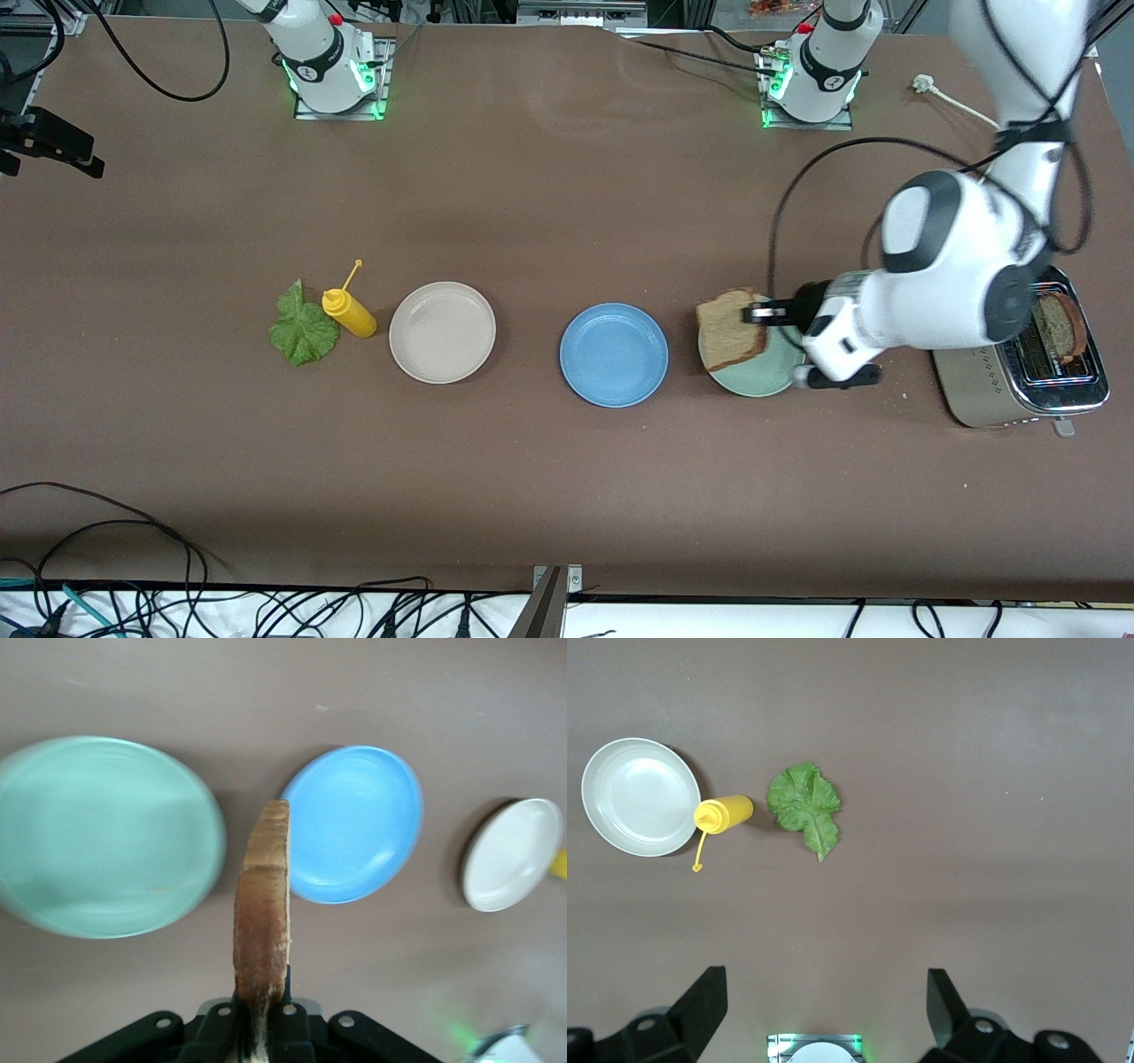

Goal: Make sandwich in blue plate with both arms
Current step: 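Carry the bread slice with the left gripper over the blue plate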

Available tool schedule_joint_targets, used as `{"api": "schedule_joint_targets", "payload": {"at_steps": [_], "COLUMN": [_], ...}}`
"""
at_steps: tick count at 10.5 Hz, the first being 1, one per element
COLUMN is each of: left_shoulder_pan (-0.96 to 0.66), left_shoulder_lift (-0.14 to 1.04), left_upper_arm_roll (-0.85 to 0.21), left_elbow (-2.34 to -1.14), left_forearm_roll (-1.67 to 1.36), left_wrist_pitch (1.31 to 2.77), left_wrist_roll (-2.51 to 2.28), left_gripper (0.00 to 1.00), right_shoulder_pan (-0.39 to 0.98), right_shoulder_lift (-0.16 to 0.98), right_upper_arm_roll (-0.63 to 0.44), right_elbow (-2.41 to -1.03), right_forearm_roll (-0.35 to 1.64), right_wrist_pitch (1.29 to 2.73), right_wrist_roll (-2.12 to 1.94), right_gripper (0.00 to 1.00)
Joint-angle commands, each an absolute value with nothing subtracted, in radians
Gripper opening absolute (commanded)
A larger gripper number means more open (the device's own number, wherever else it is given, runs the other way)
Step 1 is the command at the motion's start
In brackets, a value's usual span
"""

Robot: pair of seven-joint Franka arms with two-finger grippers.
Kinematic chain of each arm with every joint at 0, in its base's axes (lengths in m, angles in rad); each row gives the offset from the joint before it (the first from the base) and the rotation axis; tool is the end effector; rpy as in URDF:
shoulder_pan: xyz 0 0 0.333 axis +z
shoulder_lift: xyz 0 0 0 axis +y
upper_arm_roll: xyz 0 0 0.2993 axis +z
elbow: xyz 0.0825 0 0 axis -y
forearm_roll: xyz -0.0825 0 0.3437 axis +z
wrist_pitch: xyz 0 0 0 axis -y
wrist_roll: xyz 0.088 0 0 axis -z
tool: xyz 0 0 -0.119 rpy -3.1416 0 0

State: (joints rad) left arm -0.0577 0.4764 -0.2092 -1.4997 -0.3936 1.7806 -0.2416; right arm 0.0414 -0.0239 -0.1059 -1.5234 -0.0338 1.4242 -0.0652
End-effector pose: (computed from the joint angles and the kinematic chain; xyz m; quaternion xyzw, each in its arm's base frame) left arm 0.5982 -0.1830 0.3834 0.9665 0.0527 -0.1473 0.2035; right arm 0.4898 -0.0368 0.6157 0.9992 -0.0014 -0.0386 0.0131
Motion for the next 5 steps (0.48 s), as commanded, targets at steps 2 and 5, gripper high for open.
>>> {"api": "schedule_joint_targets", "payload": {"at_steps": [2, 5], "left_shoulder_pan": [-0.303, -0.417], "left_shoulder_lift": [0.610, 0.678], "left_upper_arm_roll": [-0.042, 0.049], "left_elbow": [-1.459, -1.402], "left_forearm_roll": [-0.614, -0.791], "left_wrist_pitch": [1.986, 2.051], "left_wrist_roll": [-0.293, -0.301], "left_gripper": [0.00, 0.00], "right_shoulder_pan": [0.035, 0.035], "right_shoulder_lift": [-0.025, -0.023], "right_upper_arm_roll": [-0.106, -0.106], "right_elbow": [-1.508, -1.508], "right_forearm_roll": [-0.018, -0.018], "right_wrist_pitch": [1.414, 1.414], "right_wrist_roll": [-0.077, -0.077], "right_gripper": [1.00, 1.00]}}
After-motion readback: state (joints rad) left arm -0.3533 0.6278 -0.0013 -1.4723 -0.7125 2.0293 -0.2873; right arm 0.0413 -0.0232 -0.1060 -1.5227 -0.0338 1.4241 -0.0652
